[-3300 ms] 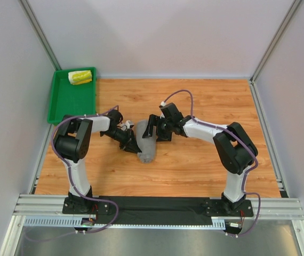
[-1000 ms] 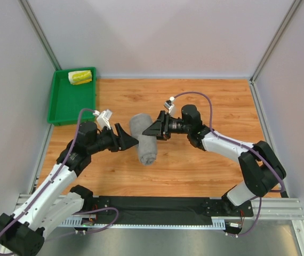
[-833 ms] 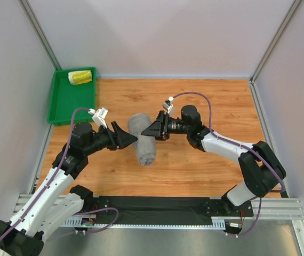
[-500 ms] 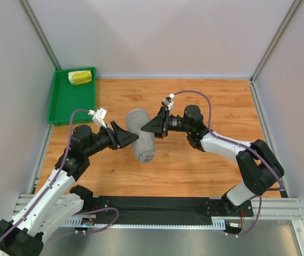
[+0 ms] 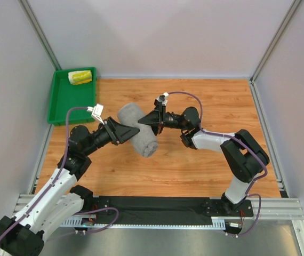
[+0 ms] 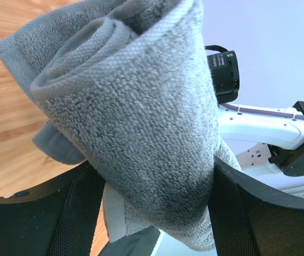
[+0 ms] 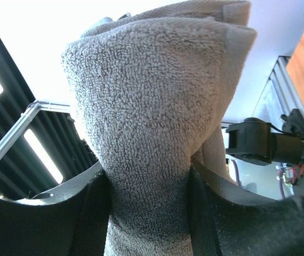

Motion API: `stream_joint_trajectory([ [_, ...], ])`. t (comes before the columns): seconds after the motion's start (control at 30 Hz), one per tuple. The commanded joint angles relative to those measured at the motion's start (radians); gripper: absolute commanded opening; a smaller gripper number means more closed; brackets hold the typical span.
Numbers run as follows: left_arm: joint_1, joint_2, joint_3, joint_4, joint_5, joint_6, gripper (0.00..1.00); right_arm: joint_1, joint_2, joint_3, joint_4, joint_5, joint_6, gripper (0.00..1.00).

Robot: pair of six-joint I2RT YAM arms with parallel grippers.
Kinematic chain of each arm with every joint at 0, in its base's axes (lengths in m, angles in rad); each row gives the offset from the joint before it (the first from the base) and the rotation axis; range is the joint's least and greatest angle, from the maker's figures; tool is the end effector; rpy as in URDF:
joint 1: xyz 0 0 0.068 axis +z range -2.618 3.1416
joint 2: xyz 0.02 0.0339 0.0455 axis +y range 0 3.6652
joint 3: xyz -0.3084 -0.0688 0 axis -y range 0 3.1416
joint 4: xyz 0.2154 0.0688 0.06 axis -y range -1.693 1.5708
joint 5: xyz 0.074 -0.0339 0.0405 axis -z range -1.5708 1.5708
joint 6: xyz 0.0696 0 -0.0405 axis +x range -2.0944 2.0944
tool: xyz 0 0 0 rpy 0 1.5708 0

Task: Roll the towels
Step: Place the rolled towel into the container

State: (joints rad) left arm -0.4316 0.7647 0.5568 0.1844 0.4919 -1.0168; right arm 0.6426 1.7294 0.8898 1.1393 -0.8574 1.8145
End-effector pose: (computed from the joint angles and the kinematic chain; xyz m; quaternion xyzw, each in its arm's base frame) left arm 0.1279 -0.0951 0.3381 -0.0372 0.7134 -0.5795 0.3922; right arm 0.2658 0.2647 0.3331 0.0198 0.6348 0.7723 0.0132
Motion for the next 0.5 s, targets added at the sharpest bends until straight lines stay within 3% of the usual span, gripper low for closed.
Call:
stream_joint_trajectory([
  [0.0, -0.007, 0.012, -0.037, -0.202, -0.033, 0.089, 0.77, 0.071, -0.045, 0.149, 0.392, 0.012, 0.135, 0.00],
  [0.23, -0.007, -0.007, 0.006, -0.419, -0.089, 0.156, 0.78, 0.077, -0.099, 0.228, 0.353, 0.000, 0.117, 0.00],
  [0.27, -0.007, 0.004, 0.009, -0.433, -0.084, 0.156, 0.89, 0.077, -0.108, 0.232, 0.352, 0.007, 0.112, 0.00],
  [0.3, -0.007, 0.011, 0.014, -0.444, -0.084, 0.161, 0.89, 0.080, -0.113, 0.233, 0.355, 0.014, 0.112, 0.00],
  [0.47, -0.007, 0.031, -0.035, -0.316, -0.009, 0.115, 0.87, 0.083, -0.125, 0.241, 0.393, 0.046, 0.109, 0.00],
])
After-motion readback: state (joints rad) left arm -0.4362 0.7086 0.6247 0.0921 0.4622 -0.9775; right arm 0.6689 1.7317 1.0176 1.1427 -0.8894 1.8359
